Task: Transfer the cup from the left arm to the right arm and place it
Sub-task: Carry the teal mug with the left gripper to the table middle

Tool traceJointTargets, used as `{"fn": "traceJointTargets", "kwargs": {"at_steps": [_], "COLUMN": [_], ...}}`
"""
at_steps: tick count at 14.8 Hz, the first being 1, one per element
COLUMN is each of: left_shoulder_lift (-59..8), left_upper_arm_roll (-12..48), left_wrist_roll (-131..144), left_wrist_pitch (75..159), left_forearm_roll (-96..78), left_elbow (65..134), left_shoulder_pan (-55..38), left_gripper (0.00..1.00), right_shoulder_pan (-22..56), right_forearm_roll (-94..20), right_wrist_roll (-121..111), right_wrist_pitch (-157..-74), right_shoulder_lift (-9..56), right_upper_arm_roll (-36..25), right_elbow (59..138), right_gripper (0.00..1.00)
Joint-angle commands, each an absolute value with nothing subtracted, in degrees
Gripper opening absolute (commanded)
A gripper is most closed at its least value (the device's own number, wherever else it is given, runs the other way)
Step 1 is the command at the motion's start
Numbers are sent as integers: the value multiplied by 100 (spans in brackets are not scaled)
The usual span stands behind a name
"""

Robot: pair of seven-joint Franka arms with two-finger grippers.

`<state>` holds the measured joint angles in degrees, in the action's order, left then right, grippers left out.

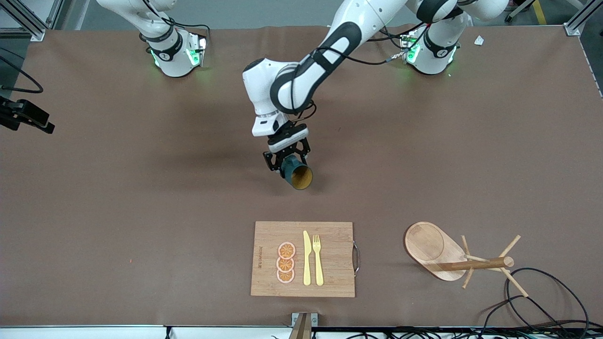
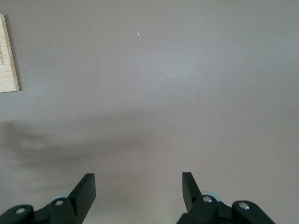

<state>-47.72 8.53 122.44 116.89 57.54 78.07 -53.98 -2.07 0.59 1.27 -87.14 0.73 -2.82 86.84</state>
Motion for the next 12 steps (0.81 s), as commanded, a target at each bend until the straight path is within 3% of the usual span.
{"fn": "traceJointTargets", "kwargs": {"at_steps": [1, 6, 9, 10, 11, 12], "left_shoulder_lift": [-5035, -5536, -5660, -5678, -5686, -5695], "left_upper_arm_roll": [782, 791, 791, 791, 791, 791], "left_wrist_roll": [12822, 12867, 12867, 12867, 12858, 12841], "left_wrist_pitch": [11575, 11180, 11171, 11180, 11171, 11171], "left_forearm_roll": [6466, 7575, 7865, 8005, 8042, 8042], "left_elbow": [7708, 7761, 7761, 7769, 7822, 7822], "left_shoulder_pan": [-5651, -5967, -6073, -6152, -6213, -6283], "left_gripper": [72, 71, 76, 81, 99, 100], "right_shoulder_pan": [-290, -290, -290, -299, -316, -334], "right_forearm_roll": [0, 0, 9, 9, 9, 0], "right_wrist_roll": [70, 53, -8, -122, -236, -272], "right_wrist_pitch": [-8692, -8692, -8692, -8692, -8692, -8692], "right_shoulder_lift": [88, 88, 88, 88, 97, 105], "right_upper_arm_roll": [-246, -246, -246, -246, -263, -264], "right_elbow": [8666, 8675, 8675, 8666, 8666, 8666], "right_gripper": [100, 99, 75, 66, 56, 48]}}
